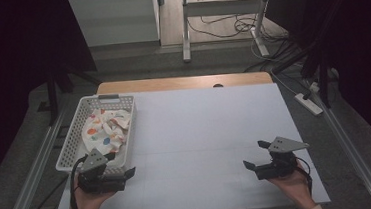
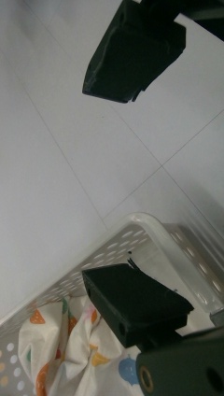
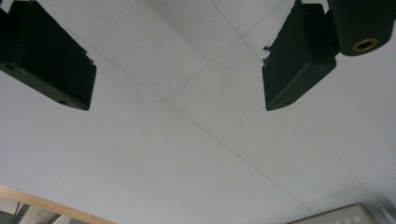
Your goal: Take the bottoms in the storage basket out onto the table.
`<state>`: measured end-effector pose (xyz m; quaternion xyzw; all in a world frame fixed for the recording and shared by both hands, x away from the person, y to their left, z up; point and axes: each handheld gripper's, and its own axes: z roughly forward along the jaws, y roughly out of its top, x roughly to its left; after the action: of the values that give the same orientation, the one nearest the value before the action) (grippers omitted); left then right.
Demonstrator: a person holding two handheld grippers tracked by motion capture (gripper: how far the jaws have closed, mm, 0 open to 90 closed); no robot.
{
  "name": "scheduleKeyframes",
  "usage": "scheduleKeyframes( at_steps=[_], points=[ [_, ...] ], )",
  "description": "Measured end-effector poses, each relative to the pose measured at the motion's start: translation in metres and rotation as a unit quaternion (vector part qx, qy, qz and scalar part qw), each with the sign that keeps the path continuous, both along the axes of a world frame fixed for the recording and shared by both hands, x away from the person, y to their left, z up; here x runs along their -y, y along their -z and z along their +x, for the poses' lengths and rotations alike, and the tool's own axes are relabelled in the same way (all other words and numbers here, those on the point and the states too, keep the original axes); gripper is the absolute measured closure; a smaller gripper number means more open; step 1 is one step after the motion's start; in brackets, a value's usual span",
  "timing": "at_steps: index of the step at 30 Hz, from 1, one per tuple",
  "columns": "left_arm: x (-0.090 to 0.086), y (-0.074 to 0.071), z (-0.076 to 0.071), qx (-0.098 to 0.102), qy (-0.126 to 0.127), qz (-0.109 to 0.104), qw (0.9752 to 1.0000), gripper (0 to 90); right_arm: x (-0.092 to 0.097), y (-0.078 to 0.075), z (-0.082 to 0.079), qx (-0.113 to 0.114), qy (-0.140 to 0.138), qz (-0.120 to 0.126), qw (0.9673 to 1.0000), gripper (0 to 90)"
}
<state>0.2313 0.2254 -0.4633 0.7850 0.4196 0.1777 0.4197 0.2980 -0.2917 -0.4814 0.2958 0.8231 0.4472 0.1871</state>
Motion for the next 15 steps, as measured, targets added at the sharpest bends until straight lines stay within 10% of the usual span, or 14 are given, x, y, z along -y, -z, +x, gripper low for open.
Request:
scheduleKeyframes(
  at_steps=[15],
  points=[
    [0.0014,-0.0024,0.0011,0.002,0.001,0.002,1.0,10.8,-0.0021,0.0024,-0.0001,0.001,-0.006,-0.01,0.9999,10.0]
  ],
)
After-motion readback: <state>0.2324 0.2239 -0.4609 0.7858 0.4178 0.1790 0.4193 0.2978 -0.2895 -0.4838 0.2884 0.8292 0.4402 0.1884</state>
